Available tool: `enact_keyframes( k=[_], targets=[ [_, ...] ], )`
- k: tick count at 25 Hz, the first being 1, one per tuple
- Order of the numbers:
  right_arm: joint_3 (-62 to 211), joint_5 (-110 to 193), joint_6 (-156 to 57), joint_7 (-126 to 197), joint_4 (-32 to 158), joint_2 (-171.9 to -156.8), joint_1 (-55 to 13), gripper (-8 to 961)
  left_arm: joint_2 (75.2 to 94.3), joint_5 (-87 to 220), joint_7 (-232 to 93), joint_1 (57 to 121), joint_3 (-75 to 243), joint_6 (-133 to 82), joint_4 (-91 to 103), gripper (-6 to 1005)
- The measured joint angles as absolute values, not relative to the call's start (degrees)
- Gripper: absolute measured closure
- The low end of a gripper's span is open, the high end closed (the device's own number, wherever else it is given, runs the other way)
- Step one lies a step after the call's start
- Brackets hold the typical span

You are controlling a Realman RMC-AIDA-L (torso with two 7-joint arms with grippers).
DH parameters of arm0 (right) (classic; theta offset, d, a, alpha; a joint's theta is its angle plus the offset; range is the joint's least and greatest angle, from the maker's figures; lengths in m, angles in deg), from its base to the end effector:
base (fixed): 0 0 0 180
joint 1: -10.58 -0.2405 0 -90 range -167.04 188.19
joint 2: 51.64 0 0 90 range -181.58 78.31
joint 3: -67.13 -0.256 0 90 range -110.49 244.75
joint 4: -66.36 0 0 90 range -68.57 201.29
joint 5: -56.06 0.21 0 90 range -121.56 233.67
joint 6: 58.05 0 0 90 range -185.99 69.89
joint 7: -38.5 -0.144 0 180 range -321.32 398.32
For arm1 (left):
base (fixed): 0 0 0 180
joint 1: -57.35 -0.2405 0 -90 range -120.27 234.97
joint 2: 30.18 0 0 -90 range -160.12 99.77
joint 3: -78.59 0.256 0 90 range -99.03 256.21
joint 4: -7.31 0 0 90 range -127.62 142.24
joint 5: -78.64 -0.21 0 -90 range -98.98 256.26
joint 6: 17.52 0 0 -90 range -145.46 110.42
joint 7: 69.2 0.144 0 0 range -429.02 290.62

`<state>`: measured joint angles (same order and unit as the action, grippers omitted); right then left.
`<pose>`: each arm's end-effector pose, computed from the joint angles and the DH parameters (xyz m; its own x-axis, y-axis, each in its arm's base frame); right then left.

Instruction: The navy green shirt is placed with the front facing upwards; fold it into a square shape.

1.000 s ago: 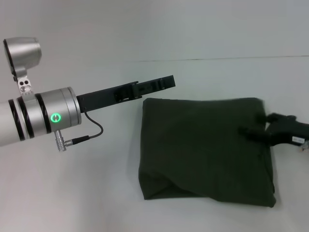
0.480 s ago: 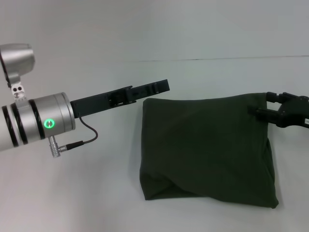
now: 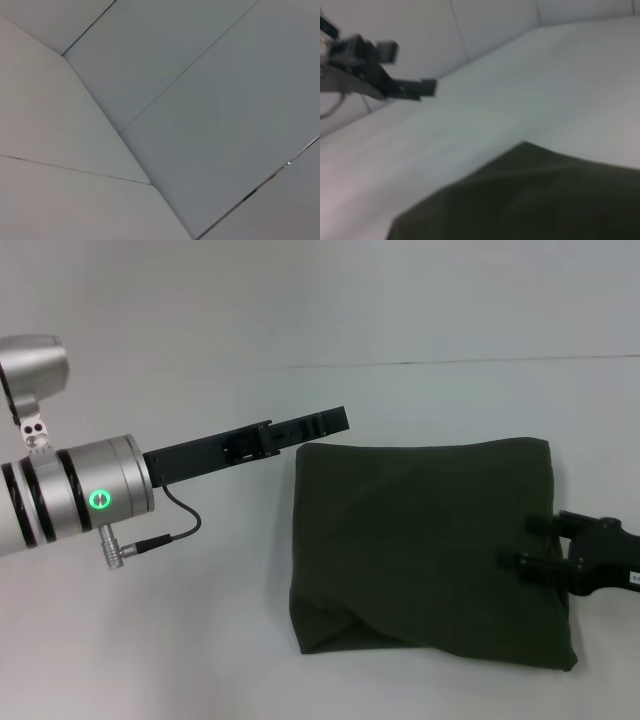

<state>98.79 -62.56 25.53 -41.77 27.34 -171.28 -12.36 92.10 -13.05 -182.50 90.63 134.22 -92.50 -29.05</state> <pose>0.3247 0.3043 0.0143 0.7124 -0.4690 -0.5220 -0.6582 -0.7045 -0.2653 -0.2003 0.3669 -0.0325 0.3119 0.7004 0.6420 0.7941 -0.5632 0.2286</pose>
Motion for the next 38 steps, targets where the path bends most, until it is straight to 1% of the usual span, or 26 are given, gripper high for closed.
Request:
enact_keyframes(
  k=[5, 13, 18, 22, 24, 25, 27, 32, 38],
  targets=[
    [98.72, -62.95, 20.36, -42.82, 27.76, -171.18, -11.62, 121, 92.07, -13.02, -182.49, 90.97, 134.22, -92.35, -28.94, 76],
    [98.22, -62.95, 13.72, -45.25, 27.72, -171.19, -12.26, 120, 91.84, -13.03, -182.58, 90.66, 134.22, -92.33, -28.90, 76],
    [94.97, -57.86, 22.61, -40.65, 24.93, -170.74, -10.68, 120, 90.60, -17.58, -184.79, 90.56, 133.22, -92.55, -29.20, 76],
    [91.54, -55.84, 33.34, -33.03, 24.12, -169.69, -9.27, 120, 89.08, -29.66, -191.17, 92.72, 130.39, -92.61, -30.06, 77],
    [91.00, -55.93, 37.35, -29.52, 24.07, -169.57, -8.92, 119, 88.54, -35.54, -193.94, 94.00, 129.98, -92.54, -30.72, 77],
    [91.04, -56.05, 39.02, -27.94, 24.05, -169.59, -8.68, 119, 88.42, -37.37, -195.15, 94.41, 129.95, -92.49, -30.99, 77],
    [92.03, -57.18, 41.97, -25.18, 23.84, -170.15, -8.02, 119, 88.26, -41.19, -198.42, 95.37, 130.12, -92.54, -31.39, 77],
    [92.24, -58.91, 42.44, -24.75, 23.35, -170.88, -7.80, 119, 88.30, -45.30, -205.07, 97.72, 130.68, -93.27, -31.15, 77],
    [92.24, -59.08, 42.49, -24.63, 23.29, -170.97, -7.70, 120, 88.47, -45.91, -209.87, 100.45, 131.11, -93.07, -27.39, 77]
  ],
)
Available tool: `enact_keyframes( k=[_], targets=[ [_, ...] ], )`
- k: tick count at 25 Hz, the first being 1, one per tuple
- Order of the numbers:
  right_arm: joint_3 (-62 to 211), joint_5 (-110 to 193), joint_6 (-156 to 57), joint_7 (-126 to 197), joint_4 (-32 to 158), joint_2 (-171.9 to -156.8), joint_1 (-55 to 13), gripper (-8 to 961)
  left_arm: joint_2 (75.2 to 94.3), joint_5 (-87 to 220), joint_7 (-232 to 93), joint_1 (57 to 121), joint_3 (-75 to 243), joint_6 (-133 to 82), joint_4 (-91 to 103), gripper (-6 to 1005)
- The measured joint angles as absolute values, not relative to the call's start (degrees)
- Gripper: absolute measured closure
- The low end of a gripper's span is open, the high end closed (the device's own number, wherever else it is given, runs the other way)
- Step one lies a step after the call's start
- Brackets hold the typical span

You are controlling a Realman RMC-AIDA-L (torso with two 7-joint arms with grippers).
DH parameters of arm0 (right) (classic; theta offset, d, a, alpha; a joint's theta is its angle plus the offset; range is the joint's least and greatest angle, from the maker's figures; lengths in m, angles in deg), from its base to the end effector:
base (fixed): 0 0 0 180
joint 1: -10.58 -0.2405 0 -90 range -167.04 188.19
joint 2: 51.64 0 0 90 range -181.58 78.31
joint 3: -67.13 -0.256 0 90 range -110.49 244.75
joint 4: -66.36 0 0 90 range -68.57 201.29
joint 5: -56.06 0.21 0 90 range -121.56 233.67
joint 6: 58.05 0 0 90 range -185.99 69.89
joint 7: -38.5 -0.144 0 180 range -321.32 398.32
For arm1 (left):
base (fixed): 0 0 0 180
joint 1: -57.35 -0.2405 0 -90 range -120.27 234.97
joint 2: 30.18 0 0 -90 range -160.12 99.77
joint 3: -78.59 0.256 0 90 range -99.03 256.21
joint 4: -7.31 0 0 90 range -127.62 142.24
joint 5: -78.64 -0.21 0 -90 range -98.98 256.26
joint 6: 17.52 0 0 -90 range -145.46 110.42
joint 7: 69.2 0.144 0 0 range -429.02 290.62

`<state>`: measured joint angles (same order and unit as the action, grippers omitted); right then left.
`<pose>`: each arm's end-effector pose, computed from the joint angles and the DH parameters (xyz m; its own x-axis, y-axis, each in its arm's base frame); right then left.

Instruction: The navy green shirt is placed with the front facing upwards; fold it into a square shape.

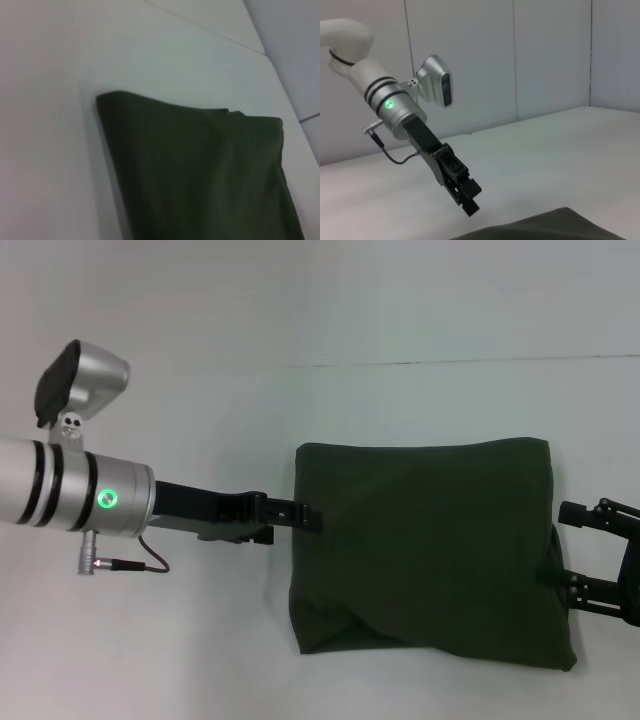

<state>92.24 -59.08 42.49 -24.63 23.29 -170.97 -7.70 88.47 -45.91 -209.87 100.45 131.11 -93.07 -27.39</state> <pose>0.3188 0.2639 0.0462 0.8016 -0.1647 -0.5748 -0.4187 -0.8409 -0.3429 -0.2181 0.3813 -0.0407 0.2861 0.9270 0.2424 0.9507 -0.3062 0.0489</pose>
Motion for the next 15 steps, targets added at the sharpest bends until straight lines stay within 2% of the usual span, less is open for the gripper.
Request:
enact_keyframes(
  k=[10, 15],
  targets=[
    [92.28, -59.08, 42.19, -24.60, 23.29, -170.99, -8.56, 121, 88.44, -46.01, -214.14, 101.66, 130.97, -89.74, -23.06, 78],
    [92.27, -59.07, 42.21, -24.60, 23.29, -170.79, -8.93, 125, 89.20, -46.04, -214.22, 101.98, 131.13, -87.21, -21.90, 78]
  ],
)
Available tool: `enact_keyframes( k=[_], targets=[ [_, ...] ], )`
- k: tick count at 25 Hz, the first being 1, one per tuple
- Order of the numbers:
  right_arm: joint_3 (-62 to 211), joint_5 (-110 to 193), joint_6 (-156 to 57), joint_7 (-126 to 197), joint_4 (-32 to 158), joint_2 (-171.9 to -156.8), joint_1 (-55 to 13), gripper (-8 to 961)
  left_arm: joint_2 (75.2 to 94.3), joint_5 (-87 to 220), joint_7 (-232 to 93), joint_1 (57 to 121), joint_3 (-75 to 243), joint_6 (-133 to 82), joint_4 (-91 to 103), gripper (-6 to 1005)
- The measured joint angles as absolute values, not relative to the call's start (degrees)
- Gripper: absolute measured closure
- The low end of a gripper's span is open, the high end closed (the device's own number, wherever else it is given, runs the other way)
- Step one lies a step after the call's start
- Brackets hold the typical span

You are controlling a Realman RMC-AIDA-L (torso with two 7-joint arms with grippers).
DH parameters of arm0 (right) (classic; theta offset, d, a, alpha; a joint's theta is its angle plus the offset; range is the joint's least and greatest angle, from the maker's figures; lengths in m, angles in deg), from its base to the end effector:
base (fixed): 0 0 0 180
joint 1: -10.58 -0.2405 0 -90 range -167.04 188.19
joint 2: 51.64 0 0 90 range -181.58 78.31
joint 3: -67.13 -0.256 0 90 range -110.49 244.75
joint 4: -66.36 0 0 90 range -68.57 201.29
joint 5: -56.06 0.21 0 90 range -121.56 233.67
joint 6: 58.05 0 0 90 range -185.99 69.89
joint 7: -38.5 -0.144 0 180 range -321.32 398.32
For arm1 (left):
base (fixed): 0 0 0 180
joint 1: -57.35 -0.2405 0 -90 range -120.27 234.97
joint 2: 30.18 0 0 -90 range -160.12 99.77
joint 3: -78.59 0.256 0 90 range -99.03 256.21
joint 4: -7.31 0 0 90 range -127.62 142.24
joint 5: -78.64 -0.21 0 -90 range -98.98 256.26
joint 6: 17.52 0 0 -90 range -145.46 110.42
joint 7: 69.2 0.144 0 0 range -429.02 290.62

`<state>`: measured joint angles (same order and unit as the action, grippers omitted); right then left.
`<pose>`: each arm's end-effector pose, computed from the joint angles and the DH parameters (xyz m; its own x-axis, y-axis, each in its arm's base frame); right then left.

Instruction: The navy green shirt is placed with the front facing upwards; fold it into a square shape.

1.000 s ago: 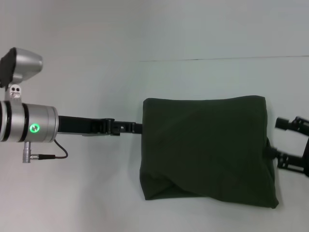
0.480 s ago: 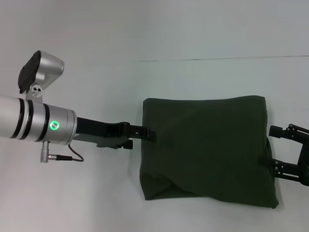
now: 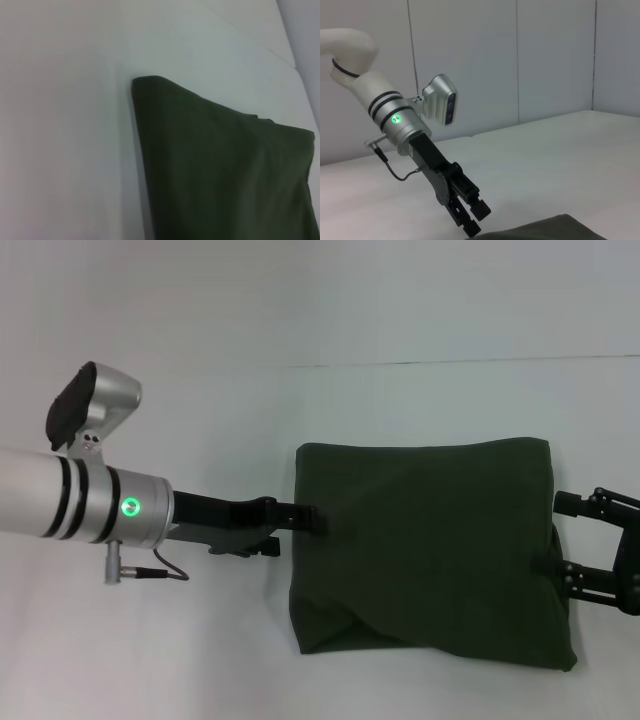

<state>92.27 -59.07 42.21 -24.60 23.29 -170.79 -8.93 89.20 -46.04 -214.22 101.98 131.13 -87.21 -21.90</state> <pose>0.3141 0.2714 0.0474 0.8078 -0.1475 -0.5706 -0.4008 -0.8474 -0.3483 -0.2238 0.3826 -0.0599 0.1611 0.9546 0.2504 0.9827 -0.1787 0.0490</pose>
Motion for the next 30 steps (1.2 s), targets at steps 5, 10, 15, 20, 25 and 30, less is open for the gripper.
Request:
enact_keyframes(
  k=[5, 10, 15, 20, 25, 30],
  targets=[
    [92.26, -59.07, 42.43, -24.89, 23.29, -170.48, -9.06, 127, 89.73, -46.07, -213.89, 103.47, 131.82, -85.06, -19.40, 79],
    [92.27, -59.07, 42.51, -25.03, 23.29, -170.34, -9.04, 127, 90.95, -46.08, -213.89, 104.20, 133.34, -83.74, -19.25, 79],
    [92.13, -59.07, 42.41, -25.07, 23.29, -170.29, -8.95, 127, 91.35, -46.08, -213.88, 104.67, 133.49, -83.49, -19.35, 92],
    [91.79, -59.07, 42.34, -25.09, 23.29, -170.18, -8.96, 128, 91.44, -45.73, -212.53, 104.41, 133.51, -83.47, -19.77, 164],
    [91.73, -59.08, 42.19, -25.11, 23.29, -170.19, -9.10, 128, 91.46, -45.66, -212.46, 104.48, 133.41, -83.64, -19.77, 236],
    [91.70, -59.07, 41.96, -25.13, 23.29, -170.20, -9.20, 128, 91.57, -45.53, -212.46, 104.59, 133.08, -83.93, -19.76, 458]
  ],
)
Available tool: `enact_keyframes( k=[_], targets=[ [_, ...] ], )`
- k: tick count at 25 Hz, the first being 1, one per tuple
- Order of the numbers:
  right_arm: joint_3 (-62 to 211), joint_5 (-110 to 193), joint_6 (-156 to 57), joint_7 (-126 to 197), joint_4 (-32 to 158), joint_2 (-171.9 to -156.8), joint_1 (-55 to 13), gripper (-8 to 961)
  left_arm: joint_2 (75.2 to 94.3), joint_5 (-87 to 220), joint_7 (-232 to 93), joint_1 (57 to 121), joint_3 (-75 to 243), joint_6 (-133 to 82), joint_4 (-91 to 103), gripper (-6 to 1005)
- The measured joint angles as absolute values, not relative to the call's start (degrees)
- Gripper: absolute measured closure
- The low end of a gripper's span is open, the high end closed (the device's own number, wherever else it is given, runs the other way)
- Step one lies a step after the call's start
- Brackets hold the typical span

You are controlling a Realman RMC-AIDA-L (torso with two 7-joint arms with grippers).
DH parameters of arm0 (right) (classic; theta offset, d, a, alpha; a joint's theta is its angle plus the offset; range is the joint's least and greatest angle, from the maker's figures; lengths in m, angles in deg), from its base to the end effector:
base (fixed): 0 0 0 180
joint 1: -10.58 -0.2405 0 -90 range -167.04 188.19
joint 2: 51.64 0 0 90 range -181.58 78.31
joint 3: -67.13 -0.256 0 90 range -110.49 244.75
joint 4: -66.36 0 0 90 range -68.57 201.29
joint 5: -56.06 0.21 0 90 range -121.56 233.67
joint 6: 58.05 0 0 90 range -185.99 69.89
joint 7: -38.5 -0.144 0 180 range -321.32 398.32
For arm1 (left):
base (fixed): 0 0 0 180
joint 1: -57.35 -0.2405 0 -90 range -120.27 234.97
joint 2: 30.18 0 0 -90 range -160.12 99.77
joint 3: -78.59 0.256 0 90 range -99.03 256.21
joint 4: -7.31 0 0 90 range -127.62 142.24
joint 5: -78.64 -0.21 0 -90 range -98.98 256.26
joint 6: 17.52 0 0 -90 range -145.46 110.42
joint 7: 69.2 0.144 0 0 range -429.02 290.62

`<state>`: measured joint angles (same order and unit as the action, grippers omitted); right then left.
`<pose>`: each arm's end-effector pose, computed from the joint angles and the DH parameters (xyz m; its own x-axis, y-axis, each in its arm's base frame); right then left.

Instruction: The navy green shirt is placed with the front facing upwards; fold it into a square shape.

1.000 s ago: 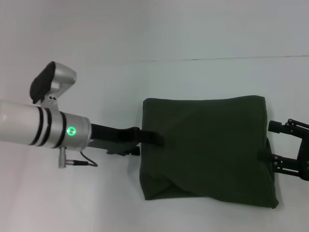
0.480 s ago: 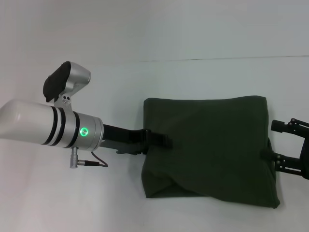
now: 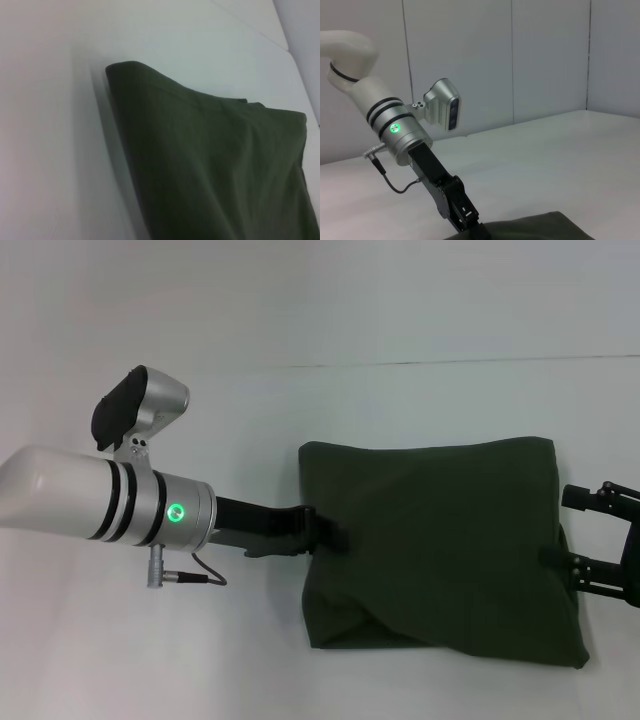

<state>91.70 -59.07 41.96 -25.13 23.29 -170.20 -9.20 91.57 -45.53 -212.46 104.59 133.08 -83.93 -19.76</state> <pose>0.3158 0.2740 0.0527 0.8088 -0.1497 -0.5687 -0.4076 -0.8398 -0.3585 -0.2048 0.3817 -0.0854 0.2154 0.9489 0.2306 0.9719 -0.2313 0.0441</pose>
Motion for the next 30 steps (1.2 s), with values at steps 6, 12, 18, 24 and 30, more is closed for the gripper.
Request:
enact_keyframes(
  k=[6, 12, 18, 24, 30],
  targets=[
    [91.76, -59.07, 41.13, -25.14, 23.29, -170.31, -9.26, 127, 92.06, -45.30, -212.32, 104.25, 133.11, -84.12, -20.82, 706],
    [92.11, -59.07, 40.00, -25.13, 23.29, -170.75, -9.57, 127, 93.32, -44.90, -208.63, 100.86, 132.72, -86.75, -26.69, 916],
    [91.76, -58.80, 39.67, -25.13, 23.61, -171.00, -9.98, 126, 93.27, -44.85, -208.80, 94.87, 130.60, -90.09, -34.40, 917],
    [91.95, -58.71, 38.82, -25.38, 24.22, -171.28, -10.99, 126, 92.42, -45.69, -207.80, 90.59, 124.93, -91.98, -38.30, 917],
    [92.14, -58.71, 38.36, -26.15, 24.90, -171.34, -11.98, 126, 92.26, -46.14, -205.18, 87.71, 119.34, -94.45, -39.40, 916]
  ],
)
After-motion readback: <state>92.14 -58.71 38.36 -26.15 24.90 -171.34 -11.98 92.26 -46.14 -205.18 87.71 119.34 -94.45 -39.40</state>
